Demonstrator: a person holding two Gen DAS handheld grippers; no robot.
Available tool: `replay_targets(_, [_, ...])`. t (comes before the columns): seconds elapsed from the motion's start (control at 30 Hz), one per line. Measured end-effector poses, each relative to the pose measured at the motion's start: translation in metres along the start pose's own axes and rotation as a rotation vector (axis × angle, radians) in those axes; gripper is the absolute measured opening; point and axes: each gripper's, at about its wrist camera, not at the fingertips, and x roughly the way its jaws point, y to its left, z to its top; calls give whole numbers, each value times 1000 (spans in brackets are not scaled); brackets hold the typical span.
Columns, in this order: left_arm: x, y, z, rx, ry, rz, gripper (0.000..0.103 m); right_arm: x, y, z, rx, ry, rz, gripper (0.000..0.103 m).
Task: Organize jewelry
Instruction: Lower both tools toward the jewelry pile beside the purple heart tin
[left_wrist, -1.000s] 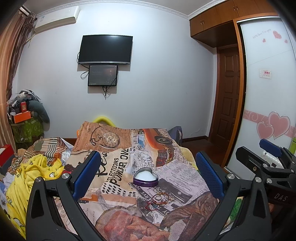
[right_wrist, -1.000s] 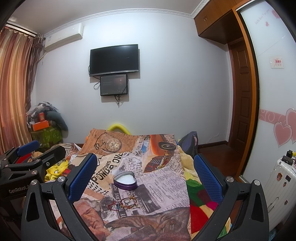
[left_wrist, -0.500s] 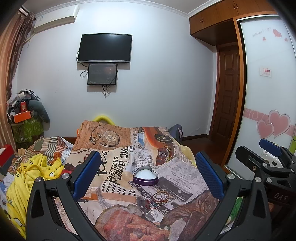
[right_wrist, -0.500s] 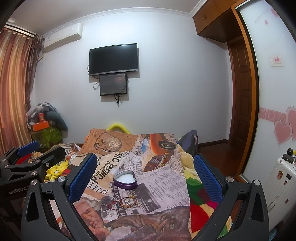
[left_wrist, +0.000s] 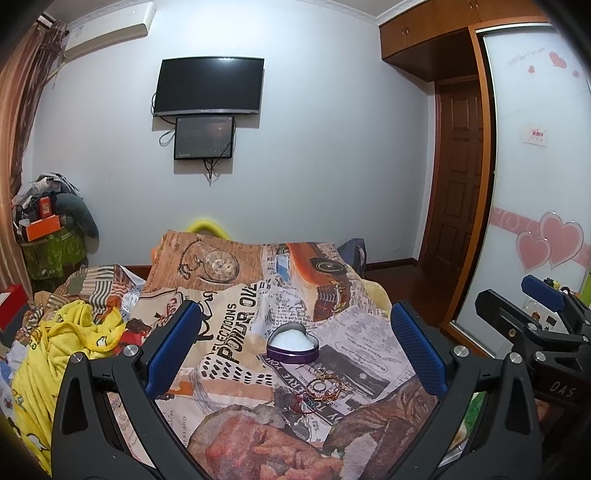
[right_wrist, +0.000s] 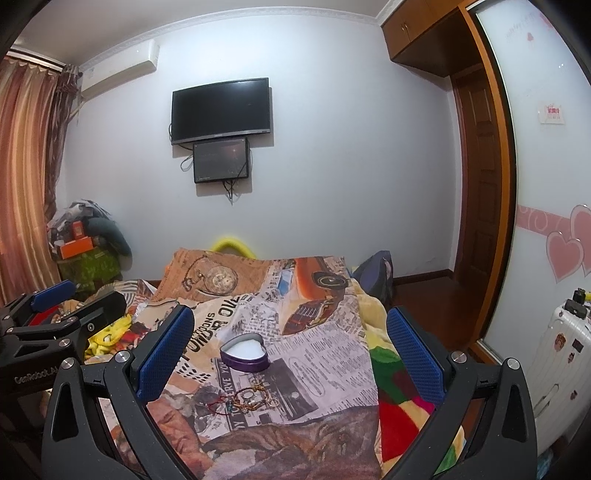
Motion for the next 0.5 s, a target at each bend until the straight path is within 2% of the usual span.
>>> replay_targets(0.27, [43,12,-6,-9,81,-5,103,32,-9,-10,-4,77,-37,103])
replay_targets(0.5, [100,27,-21,-36,208,-28,103,76,-17,-30,-25,199,-73,103])
